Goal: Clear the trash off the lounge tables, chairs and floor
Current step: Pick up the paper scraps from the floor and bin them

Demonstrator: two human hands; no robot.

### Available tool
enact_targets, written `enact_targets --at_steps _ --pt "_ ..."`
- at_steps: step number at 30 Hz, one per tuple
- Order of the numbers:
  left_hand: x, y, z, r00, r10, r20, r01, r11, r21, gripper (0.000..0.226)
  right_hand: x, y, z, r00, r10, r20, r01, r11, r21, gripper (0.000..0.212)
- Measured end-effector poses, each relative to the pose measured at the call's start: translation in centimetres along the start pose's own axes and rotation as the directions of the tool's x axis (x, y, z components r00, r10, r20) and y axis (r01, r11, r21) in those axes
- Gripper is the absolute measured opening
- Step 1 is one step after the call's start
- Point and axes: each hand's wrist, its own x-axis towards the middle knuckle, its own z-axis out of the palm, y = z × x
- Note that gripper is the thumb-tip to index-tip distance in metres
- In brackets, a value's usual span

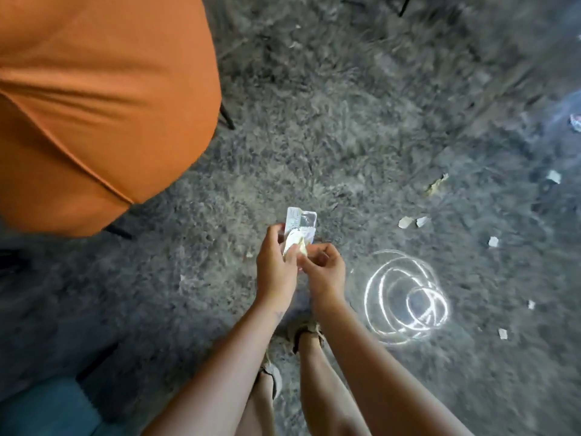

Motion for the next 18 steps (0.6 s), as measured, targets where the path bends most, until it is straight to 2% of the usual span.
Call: enact_targets --at_steps 3,6,13,18 --pt "-0.9 0.3 5.0 0.995 0.004 0.103 -0.01 0.999 0.052 0.028 1.0 -0.2 -4.6 0.988 0.012 -0.152 -0.001 0.997 0.071 0.03" --pt "-1.3 0.4 10.0 0.978 -0.014 0.209 -0.015 0.99 0.141 0.027 2.5 -0.5 -9.5 0.971 0.061 -0.231 -0.021 0.985 0.174 0.026" --pt "-0.9 2.6 20.7 0.919 -0.076 0.388 -0.049 0.952 0.303 0.033 6.8 -3.0 -19.2 0.949 0.119 -0.293 -0.031 0.957 0.288 0.009" --pt "1.1 4.2 27.5 0.903 -0.042 0.427 -0.135 0.917 0.376 0.038 11.4 -5.1 -23.9 0.942 0.156 -0.297 -0.049 0.94 0.339 0.013"
